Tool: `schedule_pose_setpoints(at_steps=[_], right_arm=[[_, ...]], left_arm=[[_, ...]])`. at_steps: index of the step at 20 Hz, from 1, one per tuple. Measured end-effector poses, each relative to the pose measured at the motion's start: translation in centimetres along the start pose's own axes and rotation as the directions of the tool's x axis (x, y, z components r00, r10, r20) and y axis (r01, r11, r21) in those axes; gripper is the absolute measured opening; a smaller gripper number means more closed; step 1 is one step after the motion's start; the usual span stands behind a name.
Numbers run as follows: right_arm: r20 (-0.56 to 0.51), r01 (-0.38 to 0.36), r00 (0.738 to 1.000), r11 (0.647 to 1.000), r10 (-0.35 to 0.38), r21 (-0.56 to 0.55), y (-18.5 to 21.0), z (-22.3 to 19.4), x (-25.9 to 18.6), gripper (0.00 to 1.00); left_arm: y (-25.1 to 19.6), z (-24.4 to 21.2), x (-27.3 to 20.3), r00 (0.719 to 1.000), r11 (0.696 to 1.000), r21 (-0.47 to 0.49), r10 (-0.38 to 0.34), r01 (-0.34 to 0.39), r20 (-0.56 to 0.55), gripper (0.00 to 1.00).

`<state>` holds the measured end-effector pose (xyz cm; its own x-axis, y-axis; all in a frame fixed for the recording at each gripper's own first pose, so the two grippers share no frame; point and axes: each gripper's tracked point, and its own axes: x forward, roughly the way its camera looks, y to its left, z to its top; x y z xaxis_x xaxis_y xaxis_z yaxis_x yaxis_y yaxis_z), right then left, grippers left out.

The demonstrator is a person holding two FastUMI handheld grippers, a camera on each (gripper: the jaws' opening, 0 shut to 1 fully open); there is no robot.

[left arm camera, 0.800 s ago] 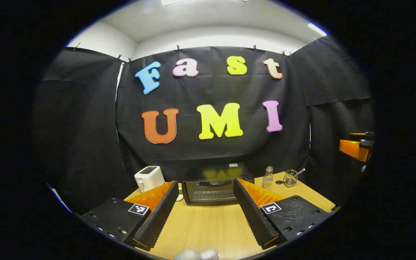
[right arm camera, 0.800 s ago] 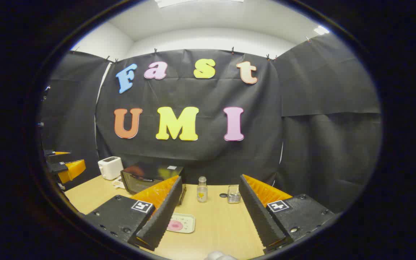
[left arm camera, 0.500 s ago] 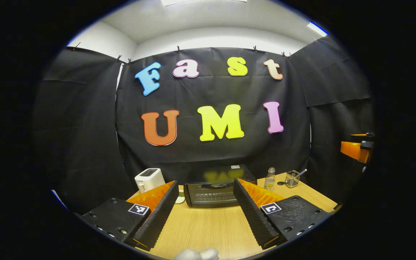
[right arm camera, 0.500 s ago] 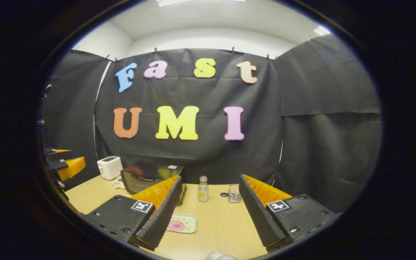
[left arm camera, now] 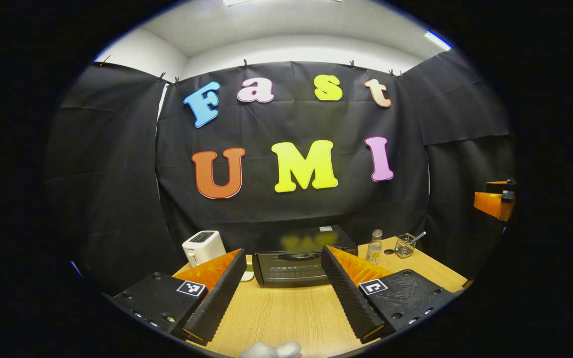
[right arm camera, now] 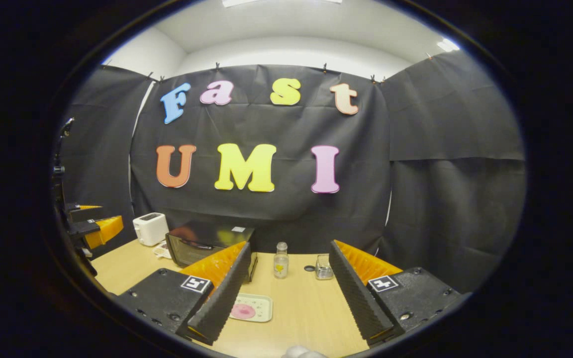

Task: Open the electric oven with the left hand, put the food in, and close the electric oven.

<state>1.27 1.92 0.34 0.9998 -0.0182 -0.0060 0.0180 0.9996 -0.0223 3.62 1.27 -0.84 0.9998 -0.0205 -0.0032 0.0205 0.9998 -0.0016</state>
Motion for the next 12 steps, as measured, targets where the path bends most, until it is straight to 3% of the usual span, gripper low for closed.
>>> schedule_pose_setpoints(at_steps=[7,12], right_arm=[[-0.010,0.028,1.000,1.000,-0.028,-0.002,-0.9,0.1,0.6,0.97],[-0.044,0.087,0.995,0.996,-0.088,-0.011,-2.6,0.0,0.2,0.96]], left_arm=[[-1.2,-1.0,4.3,0.999,0.999,0.004,-0.033,0.033,0.001,0.96],[-3.0,-2.8,10.7,0.998,0.998,0.012,-0.064,0.064,0.001,0.96]])
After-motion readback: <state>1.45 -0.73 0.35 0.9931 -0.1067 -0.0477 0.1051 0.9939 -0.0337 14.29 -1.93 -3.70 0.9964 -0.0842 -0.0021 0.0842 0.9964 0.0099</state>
